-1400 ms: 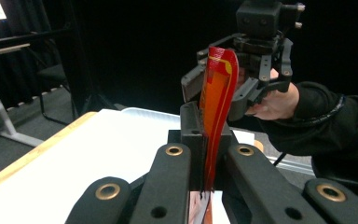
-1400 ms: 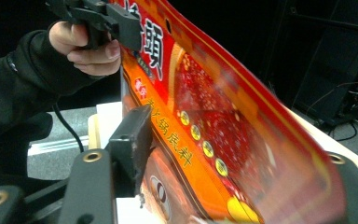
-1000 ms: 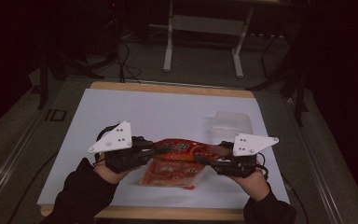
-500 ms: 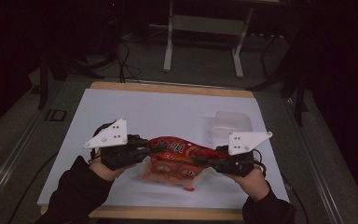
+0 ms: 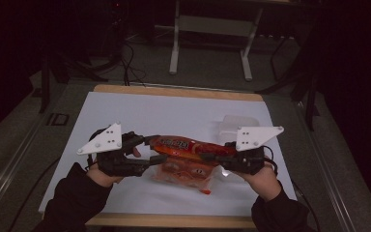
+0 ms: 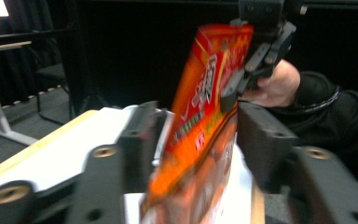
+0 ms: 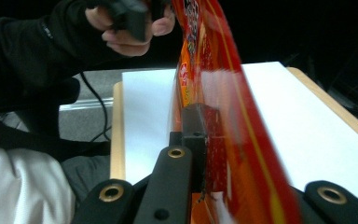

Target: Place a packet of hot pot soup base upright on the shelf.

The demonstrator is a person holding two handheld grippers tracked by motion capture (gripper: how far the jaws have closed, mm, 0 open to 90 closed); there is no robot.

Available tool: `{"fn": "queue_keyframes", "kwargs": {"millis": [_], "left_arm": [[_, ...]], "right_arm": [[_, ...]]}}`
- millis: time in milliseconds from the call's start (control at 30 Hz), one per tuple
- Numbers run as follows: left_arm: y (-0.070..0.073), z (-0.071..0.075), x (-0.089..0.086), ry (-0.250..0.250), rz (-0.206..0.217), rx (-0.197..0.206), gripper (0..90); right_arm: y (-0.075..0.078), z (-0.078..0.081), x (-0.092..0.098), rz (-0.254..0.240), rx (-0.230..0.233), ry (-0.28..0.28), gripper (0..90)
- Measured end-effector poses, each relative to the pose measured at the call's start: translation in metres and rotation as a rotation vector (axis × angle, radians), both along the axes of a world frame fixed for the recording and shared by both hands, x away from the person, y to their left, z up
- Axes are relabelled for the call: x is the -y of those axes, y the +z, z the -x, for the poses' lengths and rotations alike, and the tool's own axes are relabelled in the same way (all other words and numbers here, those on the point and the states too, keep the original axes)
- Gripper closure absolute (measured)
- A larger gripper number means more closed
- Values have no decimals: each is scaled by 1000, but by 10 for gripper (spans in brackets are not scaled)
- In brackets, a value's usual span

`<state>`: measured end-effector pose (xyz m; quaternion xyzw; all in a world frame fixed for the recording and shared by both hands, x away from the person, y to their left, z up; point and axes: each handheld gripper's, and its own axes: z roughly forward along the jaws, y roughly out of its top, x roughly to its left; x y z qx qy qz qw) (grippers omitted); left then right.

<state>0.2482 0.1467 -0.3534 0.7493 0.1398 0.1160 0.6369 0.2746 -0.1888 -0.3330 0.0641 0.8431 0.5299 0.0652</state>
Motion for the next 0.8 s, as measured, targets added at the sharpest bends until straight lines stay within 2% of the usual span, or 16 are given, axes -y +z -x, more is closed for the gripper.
{"fn": "queue_keyframes", "kwargs": {"millis": [67,100,133,167,200,233,300,400,467,533,633,800], "left_arm": [[-5,-2,-5,8,15,-2,364],[-8,-3,-7,6,30,-15,313],[-11,-4,-10,8,36,-43,284],[-15,-6,-13,-14,40,-68,239],[-19,-7,-14,-4,44,-72,143],[-23,-7,-15,20,33,-68,110],[-30,-9,-18,25,21,-83,27],[-43,-9,-22,59,22,-88,17],[-55,-8,-27,91,35,-54,17],[-66,-6,-32,121,54,-36,17],[-81,-7,-41,133,78,-71,17],[-99,-4,-50,160,60,-84,20]], "right_arm": [[2,-2,3,-4,-2,-12,900],[4,-2,4,-7,7,-22,900],[6,-3,6,-6,7,-27,900],[8,-3,7,-9,9,-33,900],[11,-4,9,-14,12,-44,900],[13,-4,11,-16,14,-53,900],[19,-6,15,-29,19,-69,900],[28,-9,20,-41,35,-94,900],[34,-11,24,-45,45,-109,900],[40,-13,27,-47,60,-125,900],[48,-17,33,-48,77,-151,900],[60,-25,45,-49,95,-199,900]]}}
